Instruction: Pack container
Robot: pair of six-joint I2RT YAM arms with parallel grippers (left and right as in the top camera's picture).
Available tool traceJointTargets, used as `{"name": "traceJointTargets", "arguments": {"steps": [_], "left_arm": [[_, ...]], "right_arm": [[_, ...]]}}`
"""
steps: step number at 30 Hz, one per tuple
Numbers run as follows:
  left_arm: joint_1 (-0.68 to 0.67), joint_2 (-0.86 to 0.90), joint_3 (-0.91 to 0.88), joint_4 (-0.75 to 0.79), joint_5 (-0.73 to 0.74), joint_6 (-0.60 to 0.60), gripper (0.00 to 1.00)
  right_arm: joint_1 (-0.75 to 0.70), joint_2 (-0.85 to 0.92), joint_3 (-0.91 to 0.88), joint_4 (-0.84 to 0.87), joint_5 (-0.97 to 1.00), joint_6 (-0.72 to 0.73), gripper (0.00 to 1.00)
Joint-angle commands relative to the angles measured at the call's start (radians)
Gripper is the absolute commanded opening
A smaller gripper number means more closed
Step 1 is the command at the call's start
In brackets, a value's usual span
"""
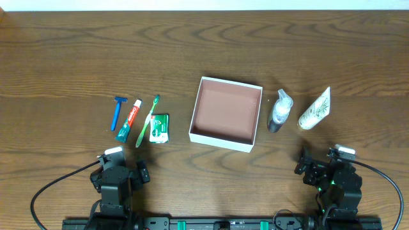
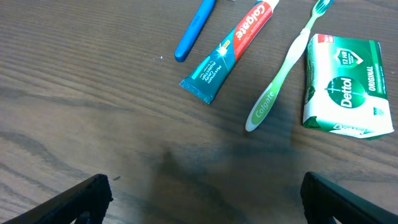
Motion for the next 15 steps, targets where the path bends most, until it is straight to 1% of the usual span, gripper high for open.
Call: {"name": "traceJointTargets", "arguments": {"steps": [1, 15], "left_arm": [[0.006, -0.007, -0.013, 0.000, -0.008, 0.003, 0.98], [0.006, -0.007, -0.013, 0.000, -0.008, 0.003, 0.98]], "right_arm": [[-0.008, -0.008, -0.004, -0.001, -0.004, -0.007, 0.99], [-0.008, -0.008, -0.004, -0.001, -0.004, -0.007, 0.99]]}}
